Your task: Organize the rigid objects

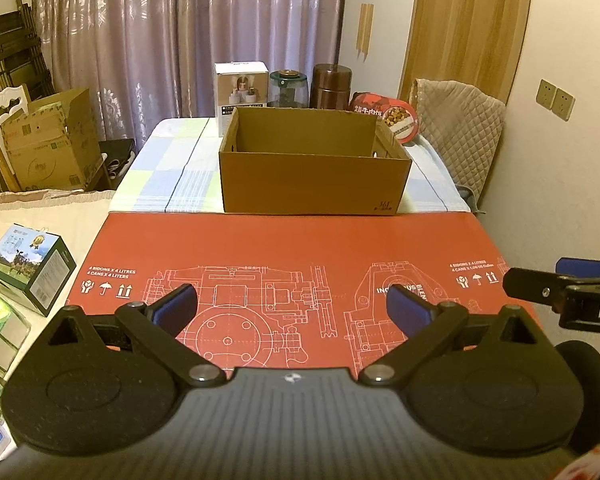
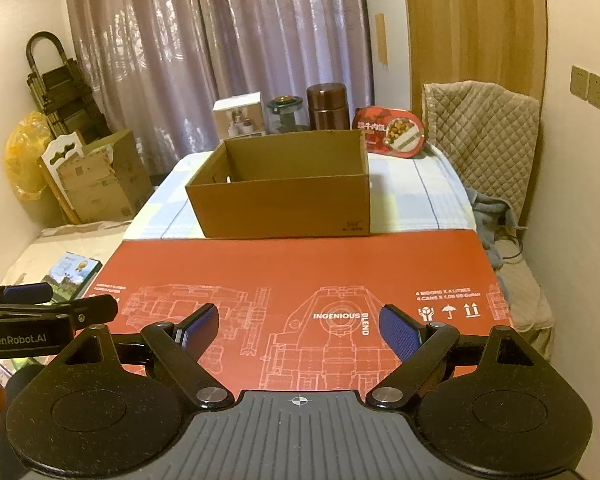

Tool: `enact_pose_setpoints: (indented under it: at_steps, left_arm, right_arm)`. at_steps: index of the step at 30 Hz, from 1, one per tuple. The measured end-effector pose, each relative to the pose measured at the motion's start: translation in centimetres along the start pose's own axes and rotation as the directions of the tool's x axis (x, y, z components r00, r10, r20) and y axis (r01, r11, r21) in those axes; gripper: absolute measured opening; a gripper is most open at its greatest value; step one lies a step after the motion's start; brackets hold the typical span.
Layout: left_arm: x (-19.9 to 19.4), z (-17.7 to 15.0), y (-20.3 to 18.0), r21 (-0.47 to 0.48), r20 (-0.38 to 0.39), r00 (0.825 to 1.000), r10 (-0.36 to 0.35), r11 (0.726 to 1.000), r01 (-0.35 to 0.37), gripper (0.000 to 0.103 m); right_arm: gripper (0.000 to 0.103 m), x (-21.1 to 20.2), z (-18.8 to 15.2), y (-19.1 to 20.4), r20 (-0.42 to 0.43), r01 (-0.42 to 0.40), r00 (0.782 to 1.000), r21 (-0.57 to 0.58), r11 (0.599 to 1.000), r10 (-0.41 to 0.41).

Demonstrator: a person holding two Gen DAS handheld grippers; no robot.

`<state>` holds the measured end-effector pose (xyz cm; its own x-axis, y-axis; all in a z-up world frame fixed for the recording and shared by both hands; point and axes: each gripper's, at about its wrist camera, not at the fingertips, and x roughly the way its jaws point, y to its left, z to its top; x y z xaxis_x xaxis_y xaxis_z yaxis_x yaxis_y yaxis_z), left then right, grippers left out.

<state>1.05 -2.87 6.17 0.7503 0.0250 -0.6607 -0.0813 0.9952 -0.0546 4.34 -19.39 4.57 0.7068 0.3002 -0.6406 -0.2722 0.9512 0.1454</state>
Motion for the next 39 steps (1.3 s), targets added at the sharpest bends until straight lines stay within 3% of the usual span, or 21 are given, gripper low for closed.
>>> enact_pose_setpoints:
  at_steps: [39]
  left_arm:
    - [0.44, -0.26, -0.87, -0.008, -0.007, 1.0, -0.008, 1.0, 0.007, 0.099]
  right_arm:
    - [0.085, 0.38, -0.34, -0.27, -0.003, 0.0, 1.0, 0.015, 1.0, 0.0]
